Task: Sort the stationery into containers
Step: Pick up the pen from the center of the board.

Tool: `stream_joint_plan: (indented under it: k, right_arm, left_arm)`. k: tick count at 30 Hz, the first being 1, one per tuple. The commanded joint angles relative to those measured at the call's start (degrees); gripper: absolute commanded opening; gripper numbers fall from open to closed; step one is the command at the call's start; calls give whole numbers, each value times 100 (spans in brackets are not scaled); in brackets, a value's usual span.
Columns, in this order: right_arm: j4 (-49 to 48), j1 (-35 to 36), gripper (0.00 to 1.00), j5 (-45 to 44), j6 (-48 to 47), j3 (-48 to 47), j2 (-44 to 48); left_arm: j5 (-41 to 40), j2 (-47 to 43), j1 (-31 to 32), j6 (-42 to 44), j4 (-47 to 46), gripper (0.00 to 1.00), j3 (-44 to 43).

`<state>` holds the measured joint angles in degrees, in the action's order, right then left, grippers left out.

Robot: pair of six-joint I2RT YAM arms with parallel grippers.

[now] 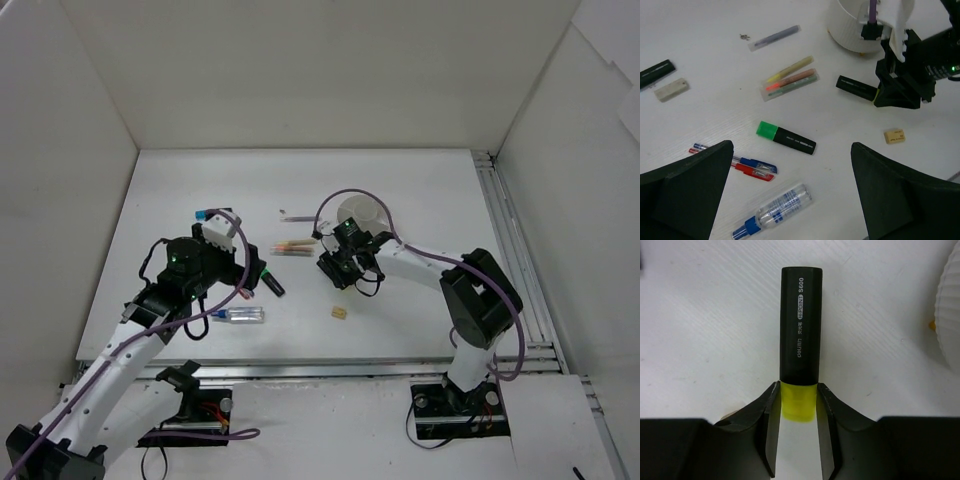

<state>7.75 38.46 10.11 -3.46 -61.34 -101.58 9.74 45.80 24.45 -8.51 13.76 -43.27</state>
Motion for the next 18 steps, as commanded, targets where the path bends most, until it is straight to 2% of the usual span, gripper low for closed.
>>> stream_joint_plan:
  k: [1, 3, 5, 8, 9, 12, 18]
  right_arm:
    - [348, 22, 5, 464, 100, -334, 779]
    - [962, 4, 6, 1193, 319, -632, 1017]
    - [1184, -66, 6, 1773, 951, -747, 1193]
    - [1360, -163, 0, 2599, 1556, -774, 1307]
    - [1448, -207, 0, 3245, 1716, -783, 1299]
    - [1938, -199, 0, 4416, 1963, -949, 1158]
    - [2872, 12, 0, 4535, 1744, -1301, 1210]
  left_arm:
    - [959, 271, 209, 631, -488, 99, -129]
    - [1091, 429, 541, 850, -585, 99, -112]
    - [1092, 561, 806, 1298, -602, 99, -138]
    - [1101, 710, 1386, 1834, -576, 99, -226]
    - [1022, 746, 1518, 1949, -576, 99, -235]
    - [829, 843, 1958, 2266, -603, 99, -270]
    - [319, 1062, 2529, 2635, -594, 99, -323]
